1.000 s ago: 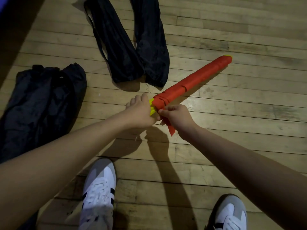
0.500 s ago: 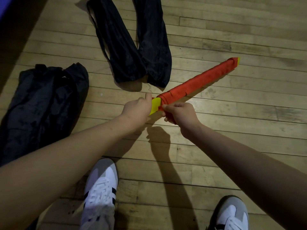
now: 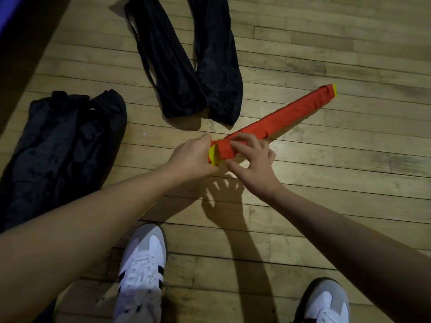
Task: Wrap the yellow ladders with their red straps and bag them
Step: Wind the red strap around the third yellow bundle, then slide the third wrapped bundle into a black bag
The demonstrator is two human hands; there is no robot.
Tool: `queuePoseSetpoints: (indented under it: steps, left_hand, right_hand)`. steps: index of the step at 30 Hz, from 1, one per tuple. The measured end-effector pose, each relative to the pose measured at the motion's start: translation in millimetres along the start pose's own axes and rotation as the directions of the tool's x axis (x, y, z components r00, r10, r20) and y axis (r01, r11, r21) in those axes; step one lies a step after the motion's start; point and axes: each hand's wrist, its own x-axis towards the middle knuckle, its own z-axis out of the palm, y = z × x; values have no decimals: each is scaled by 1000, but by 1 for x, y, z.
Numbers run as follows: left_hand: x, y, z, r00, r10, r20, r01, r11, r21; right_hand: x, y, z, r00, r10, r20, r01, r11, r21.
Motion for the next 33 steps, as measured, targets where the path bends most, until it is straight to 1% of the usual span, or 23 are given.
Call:
queuePoseSetpoints:
  steps: [2, 4, 5, 8, 9, 12, 16, 20, 23, 27, 29, 32, 33]
  left_hand:
    - [1, -2, 3, 1000, -3, -6, 3, 1000, -2]
    - [0, -2, 6, 1000, -7, -14, 8, 1000, 22]
    - [-1, -2, 8, 1000, -10, -20, 10, 999, 37]
    - [-4, -2, 10, 1000, -3, -22, 5, 994, 107]
    - [-5, -2, 10, 1000, 2, -12, -1, 991, 132]
    - [-6, -6, 7, 998, 41, 38, -47, 983, 178]
    - [-15, -15, 8, 990, 89, 111, -114, 963, 243]
    - [-16, -25, 16, 974, 125, 188, -180, 932, 316]
    - [-12, -30, 18, 965, 142, 223, -208, 927, 312]
    - [0, -33, 13, 978, 174, 117, -202, 931, 305]
    - [8, -31, 15, 976, 190, 105, -215, 913, 347]
    - [25, -29, 21, 977, 182, 113, -212, 893, 398]
    - [29, -30, 22, 978, 171, 117, -204, 895, 397]
  right_hand:
    - [-1, 1, 1, 997, -77, 27, 79, 993, -92]
    - [3, 4, 1, 989, -137, 57, 146, 962, -229]
    - [6, 5, 2, 981, -178, 81, 194, 932, -306]
    - [16, 7, 4, 941, -301, 158, 339, 797, -500]
    - [19, 7, 4, 932, -312, 183, 361, 768, -530]
    - [25, 0, 3, 921, -278, 271, 385, 746, -544]
    - [30, -5, 5, 882, -250, 398, 452, 688, -567]
    - [35, -6, 14, 865, -81, 495, 394, 721, -571]
    - [37, -2, 19, 854, -8, 520, 344, 759, -553]
    - [41, 8, 22, 894, 53, 444, 186, 859, -477]
    - [44, 12, 22, 902, 57, 429, 163, 874, -458]
    - [50, 21, 23, 922, 60, 383, 111, 906, -408]
    - [52, 25, 24, 928, 51, 370, 114, 904, -412]
